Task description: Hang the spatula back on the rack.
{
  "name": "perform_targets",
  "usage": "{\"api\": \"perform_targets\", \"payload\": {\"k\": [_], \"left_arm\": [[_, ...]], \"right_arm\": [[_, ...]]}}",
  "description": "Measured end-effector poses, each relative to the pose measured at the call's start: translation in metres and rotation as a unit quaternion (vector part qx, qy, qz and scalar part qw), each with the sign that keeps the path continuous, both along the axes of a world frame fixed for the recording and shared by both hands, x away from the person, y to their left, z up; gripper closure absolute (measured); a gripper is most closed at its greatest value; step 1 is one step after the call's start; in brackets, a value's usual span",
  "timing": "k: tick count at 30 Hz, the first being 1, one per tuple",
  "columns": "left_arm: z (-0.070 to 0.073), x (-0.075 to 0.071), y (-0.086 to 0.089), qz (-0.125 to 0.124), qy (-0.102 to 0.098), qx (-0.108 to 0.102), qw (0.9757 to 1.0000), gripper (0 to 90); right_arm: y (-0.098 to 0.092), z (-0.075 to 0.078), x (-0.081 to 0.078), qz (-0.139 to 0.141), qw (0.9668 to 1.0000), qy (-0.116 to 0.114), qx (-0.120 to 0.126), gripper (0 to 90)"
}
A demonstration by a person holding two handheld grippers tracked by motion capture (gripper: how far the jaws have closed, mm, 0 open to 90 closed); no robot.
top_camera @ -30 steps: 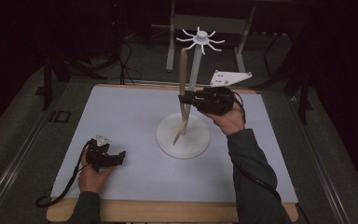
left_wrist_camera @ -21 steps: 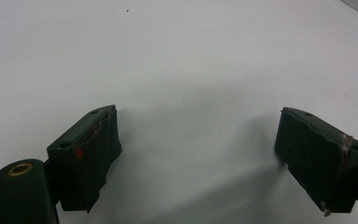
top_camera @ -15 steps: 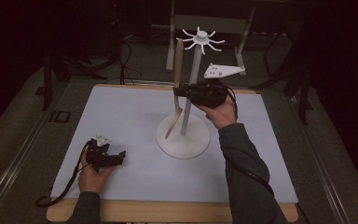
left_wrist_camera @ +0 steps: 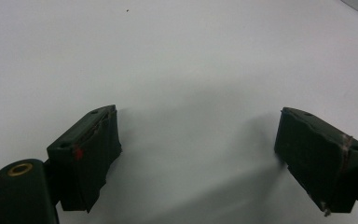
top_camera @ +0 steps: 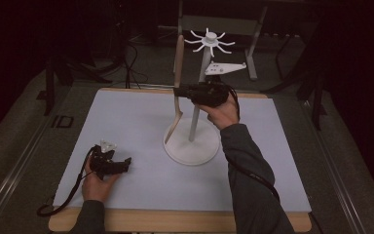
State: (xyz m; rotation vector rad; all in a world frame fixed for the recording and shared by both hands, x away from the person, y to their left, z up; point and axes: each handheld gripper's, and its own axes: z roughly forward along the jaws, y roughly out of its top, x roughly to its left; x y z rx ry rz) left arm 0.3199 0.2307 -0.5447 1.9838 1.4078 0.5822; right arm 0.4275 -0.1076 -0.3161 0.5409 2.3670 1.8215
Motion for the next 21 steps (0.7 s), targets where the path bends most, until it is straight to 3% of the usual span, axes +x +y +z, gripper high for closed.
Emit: {"api": "perform_targets", "payload": {"k": [3, 7, 21], "left_arm": [[0.000, 0.000, 0.000, 0.000, 0.000, 0.000, 1.0000, 14.2], [0.000, 0.000, 0.000, 0.000, 0.000, 0.000, 1.0000, 14.1], [0.000, 0.000, 0.000, 0.000, 0.000, 0.000, 1.0000, 14.2]], "right_arm": [[0.001, -0.002, 0.003, 0.002, 1.0000, 0.008, 0.002, 78.4], [-0.002, -0.005, 0.006, 0.004, 0.9995, 0.021, 0.024, 78.4], [-0.009, -0.015, 0.008, 0.025, 0.9980, 0.030, 0.051, 78.3]]}}
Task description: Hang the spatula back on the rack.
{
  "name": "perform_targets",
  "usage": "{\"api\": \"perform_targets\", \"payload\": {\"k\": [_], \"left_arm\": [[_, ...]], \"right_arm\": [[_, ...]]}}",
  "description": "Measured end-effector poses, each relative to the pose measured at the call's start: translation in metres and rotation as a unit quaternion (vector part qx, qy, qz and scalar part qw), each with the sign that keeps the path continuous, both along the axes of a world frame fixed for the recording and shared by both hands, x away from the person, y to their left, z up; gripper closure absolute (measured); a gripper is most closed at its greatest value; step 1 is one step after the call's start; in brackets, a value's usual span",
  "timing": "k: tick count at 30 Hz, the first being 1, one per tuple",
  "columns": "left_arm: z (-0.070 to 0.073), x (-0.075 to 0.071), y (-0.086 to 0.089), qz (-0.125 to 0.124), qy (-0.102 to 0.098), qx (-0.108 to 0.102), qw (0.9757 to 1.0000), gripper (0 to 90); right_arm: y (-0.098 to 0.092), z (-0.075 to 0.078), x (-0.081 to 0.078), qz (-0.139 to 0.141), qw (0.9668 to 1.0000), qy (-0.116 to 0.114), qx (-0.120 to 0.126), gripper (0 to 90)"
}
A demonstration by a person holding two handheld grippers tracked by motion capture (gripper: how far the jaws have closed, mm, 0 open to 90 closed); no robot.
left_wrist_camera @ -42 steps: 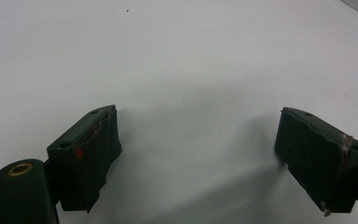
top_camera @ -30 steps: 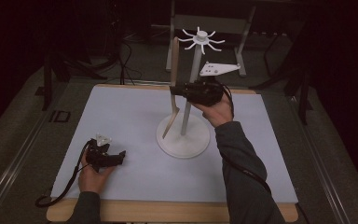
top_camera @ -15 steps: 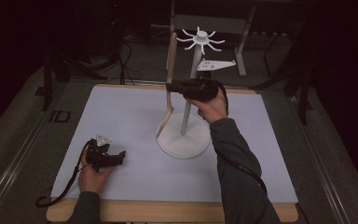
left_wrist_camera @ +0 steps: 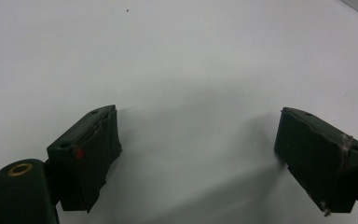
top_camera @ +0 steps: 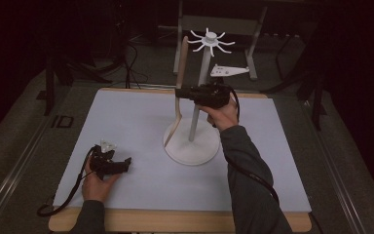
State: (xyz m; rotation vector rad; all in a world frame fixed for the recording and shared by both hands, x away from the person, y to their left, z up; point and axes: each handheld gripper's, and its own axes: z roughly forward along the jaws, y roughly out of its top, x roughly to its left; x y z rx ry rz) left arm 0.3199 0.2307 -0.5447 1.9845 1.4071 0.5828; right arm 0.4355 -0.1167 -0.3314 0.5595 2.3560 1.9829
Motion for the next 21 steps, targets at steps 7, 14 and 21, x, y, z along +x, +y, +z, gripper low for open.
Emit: {"api": "perform_targets", "payload": {"k": [7, 14, 21], "left_arm": [[0.000, 0.000, 0.000, 0.000, -0.001, 0.000, 1.0000, 14.2], [0.000, 0.000, 0.000, 0.000, -0.001, 0.000, 1.0000, 14.2], [0.000, 0.000, 0.000, 0.000, -0.001, 0.000, 1.0000, 14.2]], "right_arm": [[-0.004, -0.003, 0.001, 0.005, 0.9999, 0.000, 0.012, 78.2], [-0.012, -0.006, 0.004, -0.007, 0.9999, 0.001, 0.015, 76.6], [-0.021, -0.009, 0.004, -0.020, 0.9995, 0.006, 0.025, 73.9]]}}
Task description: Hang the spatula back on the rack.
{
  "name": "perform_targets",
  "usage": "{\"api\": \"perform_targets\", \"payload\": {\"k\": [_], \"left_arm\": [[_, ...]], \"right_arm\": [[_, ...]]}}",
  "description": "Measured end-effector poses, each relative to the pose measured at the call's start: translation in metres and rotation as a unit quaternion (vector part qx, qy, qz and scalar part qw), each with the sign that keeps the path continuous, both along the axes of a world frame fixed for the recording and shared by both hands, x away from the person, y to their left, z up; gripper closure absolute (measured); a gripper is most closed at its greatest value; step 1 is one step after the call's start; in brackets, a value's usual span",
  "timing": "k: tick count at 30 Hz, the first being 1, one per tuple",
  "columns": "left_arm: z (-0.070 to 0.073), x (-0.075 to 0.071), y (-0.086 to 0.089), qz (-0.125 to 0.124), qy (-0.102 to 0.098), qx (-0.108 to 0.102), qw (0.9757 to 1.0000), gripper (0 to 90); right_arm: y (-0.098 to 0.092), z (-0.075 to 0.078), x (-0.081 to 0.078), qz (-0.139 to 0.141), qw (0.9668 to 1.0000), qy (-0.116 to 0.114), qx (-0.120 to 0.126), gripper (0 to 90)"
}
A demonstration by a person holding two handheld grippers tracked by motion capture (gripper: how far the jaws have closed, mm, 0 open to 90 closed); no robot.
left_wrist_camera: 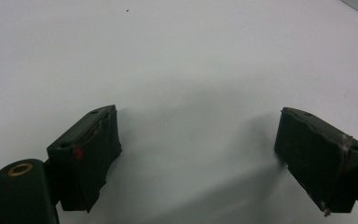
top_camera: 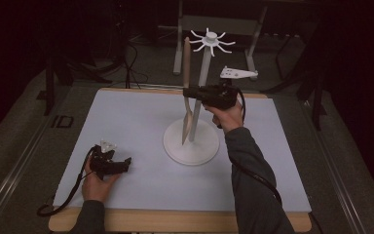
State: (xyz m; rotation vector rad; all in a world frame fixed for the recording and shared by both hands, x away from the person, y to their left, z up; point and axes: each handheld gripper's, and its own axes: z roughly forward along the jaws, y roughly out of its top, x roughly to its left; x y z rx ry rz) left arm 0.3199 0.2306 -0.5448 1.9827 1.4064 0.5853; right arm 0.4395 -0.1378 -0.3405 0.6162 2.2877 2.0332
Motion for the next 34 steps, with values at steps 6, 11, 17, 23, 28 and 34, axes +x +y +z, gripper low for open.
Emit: {"api": "perform_targets", "payload": {"k": [6, 11, 17, 23, 28, 34], "left_arm": [[0.000, 0.000, 0.000, 0.000, 0.000, 0.000, 1.0000, 14.2], [0.000, 0.000, 0.000, 0.000, 0.001, 0.000, 1.0000, 14.2], [0.000, 0.000, 0.000, 0.001, 0.001, -0.001, 1.0000, 14.2], [0.000, 0.000, 0.000, 0.000, 0.002, -0.001, 1.0000, 14.2], [0.000, 0.000, 0.000, 0.000, 0.001, 0.000, 1.0000, 14.1], [0.000, 0.000, 0.000, 0.000, 0.001, -0.001, 1.0000, 14.1]], "right_arm": [[-0.003, 0.003, -0.007, -0.010, 0.9996, -0.020, -0.015, 61.7], [-0.004, 0.008, -0.017, -0.024, 0.9976, -0.052, -0.037, 53.3], [-0.019, 0.013, -0.028, -0.035, 0.9959, -0.071, -0.043, 50.2], [-0.036, 0.010, -0.033, -0.038, 0.9952, -0.078, -0.045, 51.3], [-0.052, 0.006, -0.035, -0.052, 0.9943, -0.075, -0.055, 51.3], [-0.068, 0.001, -0.037, -0.068, 0.9924, -0.071, -0.075, 50.9]]}}
